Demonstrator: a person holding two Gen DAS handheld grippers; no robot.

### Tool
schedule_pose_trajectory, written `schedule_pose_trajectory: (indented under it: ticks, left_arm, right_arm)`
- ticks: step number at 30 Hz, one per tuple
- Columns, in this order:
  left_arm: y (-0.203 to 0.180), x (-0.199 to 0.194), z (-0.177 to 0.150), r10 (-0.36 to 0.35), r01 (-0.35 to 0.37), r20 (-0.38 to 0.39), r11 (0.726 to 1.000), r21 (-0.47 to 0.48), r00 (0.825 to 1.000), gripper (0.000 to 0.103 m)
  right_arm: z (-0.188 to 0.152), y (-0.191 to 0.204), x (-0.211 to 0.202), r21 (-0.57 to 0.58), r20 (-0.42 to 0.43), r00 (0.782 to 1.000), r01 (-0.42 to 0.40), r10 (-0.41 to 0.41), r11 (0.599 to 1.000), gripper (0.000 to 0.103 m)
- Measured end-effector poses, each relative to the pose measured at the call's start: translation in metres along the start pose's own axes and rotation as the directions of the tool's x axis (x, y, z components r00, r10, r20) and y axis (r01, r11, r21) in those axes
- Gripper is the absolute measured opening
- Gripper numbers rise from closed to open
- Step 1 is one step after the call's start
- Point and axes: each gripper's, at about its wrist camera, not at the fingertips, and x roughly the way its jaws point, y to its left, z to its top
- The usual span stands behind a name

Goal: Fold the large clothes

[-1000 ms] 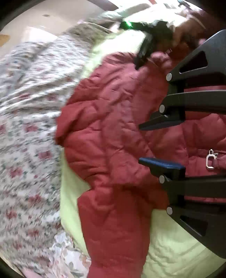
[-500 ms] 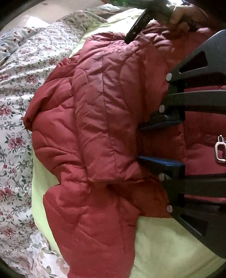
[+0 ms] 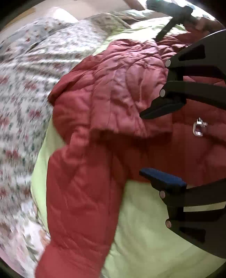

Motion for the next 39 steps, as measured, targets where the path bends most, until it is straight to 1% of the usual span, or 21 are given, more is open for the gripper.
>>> schedule_pose_trajectory:
  ticks: [1,2,5,7,10,12,14,18,21,24,27,28,29,31,33,35,37,38,39]
  left_arm:
    - [0.007,-0.002,0.000,0.010,-0.009,0.006,1.000,-0.017,1.000,0.070]
    - [0.012,-0.003,0.001,0.020,-0.020,0.013,0.999,-0.029,1.000,0.073]
    - [0.035,-0.012,0.003,0.048,-0.044,0.045,0.996,-0.078,0.998,0.076]
    - [0.054,-0.019,0.004,0.069,-0.061,0.068,0.991,-0.120,0.995,0.081]
    - [0.081,-0.026,0.005,0.109,-0.091,0.092,0.981,-0.173,0.990,0.081]
    - [0.103,-0.030,0.006,0.154,-0.130,0.100,0.969,-0.211,0.983,0.081]
    - [0.126,-0.035,0.008,0.186,-0.153,0.104,0.953,-0.261,0.977,0.081]
    - [0.164,-0.045,0.011,0.231,-0.177,0.121,0.922,-0.343,0.965,0.081]
    - [0.183,-0.047,0.016,0.297,-0.235,0.119,0.898,-0.372,0.947,0.081]
    - [0.197,-0.048,0.021,0.321,-0.251,0.121,0.885,-0.392,0.939,0.081]
    - [0.204,-0.050,0.027,0.360,-0.286,0.128,0.873,-0.394,0.924,0.081]
    - [0.206,-0.050,0.031,0.383,-0.308,0.128,0.866,-0.393,0.915,0.081]
    - [0.209,-0.050,0.036,0.414,-0.337,0.129,0.856,-0.392,0.901,0.081]
    - [0.215,-0.047,0.044,0.448,-0.370,0.126,0.841,-0.396,0.885,0.081]
    - [0.226,-0.047,0.053,0.457,-0.375,0.121,0.832,-0.409,0.881,0.081]
    - [0.236,-0.046,0.062,0.471,-0.384,0.118,0.820,-0.425,0.874,0.081]
    - [0.242,-0.047,0.070,0.497,-0.405,0.122,0.806,-0.432,0.859,0.080]
    - [0.243,-0.048,0.072,0.496,-0.402,0.130,0.808,-0.431,0.858,0.077]
    - [0.242,-0.050,0.075,0.491,-0.394,0.142,0.813,-0.429,0.859,0.061]
  right_arm:
    - [-0.003,0.003,-0.003,0.000,-0.001,1.000,-0.008,0.008,1.000,0.056]
    - [-0.004,0.004,-0.004,0.000,-0.002,1.000,-0.012,0.012,1.000,0.056]
    - [-0.011,0.010,-0.010,-0.004,-0.001,1.000,-0.026,0.026,1.000,0.056]
    - [-0.014,0.014,-0.015,-0.009,0.001,0.999,-0.032,0.032,0.999,0.056]
    - [-0.019,0.016,-0.022,-0.010,0.008,0.999,-0.040,0.040,0.999,0.057]
    - [-0.022,0.017,-0.026,-0.008,0.013,0.999,-0.040,0.040,0.999,0.059]
    - [-0.024,0.018,-0.026,-0.007,0.009,0.999,-0.040,0.040,0.999,0.059]
    - [-0.027,0.022,-0.023,-0.011,-0.006,0.999,-0.045,0.045,0.999,0.059]
    - [-0.031,0.026,-0.022,-0.008,-0.011,0.999,-0.051,0.051,0.999,0.059]
    - [-0.034,0.029,-0.020,-0.008,-0.020,0.998,-0.057,0.057,0.998,0.059]
    - [-0.036,0.032,-0.019,-0.015,-0.028,0.998,-0.058,0.057,0.998,0.059]
    - [-0.037,0.033,-0.019,-0.017,-0.029,0.998,-0.057,0.057,0.998,0.059]
    - [-0.038,0.033,-0.019,-0.019,-0.030,0.998,-0.056,0.056,0.998,0.059]
    - [-0.039,0.033,-0.019,-0.018,-0.034,0.998,-0.050,0.050,0.999,0.059]
    - [-0.040,0.032,-0.018,-0.018,-0.043,0.998,-0.050,0.049,0.999,0.059]
    - [-0.041,0.033,-0.018,-0.022,-0.048,0.998,-0.046,0.045,0.999,0.059]
    - [-0.043,0.032,-0.018,-0.026,-0.052,0.998,-0.041,0.039,0.999,0.059]
    - [-0.044,0.031,-0.018,-0.024,-0.053,0.998,-0.038,0.037,0.999,0.059]
    - [-0.045,0.029,-0.018,-0.022,-0.055,0.998,-0.035,0.034,0.999,0.059]
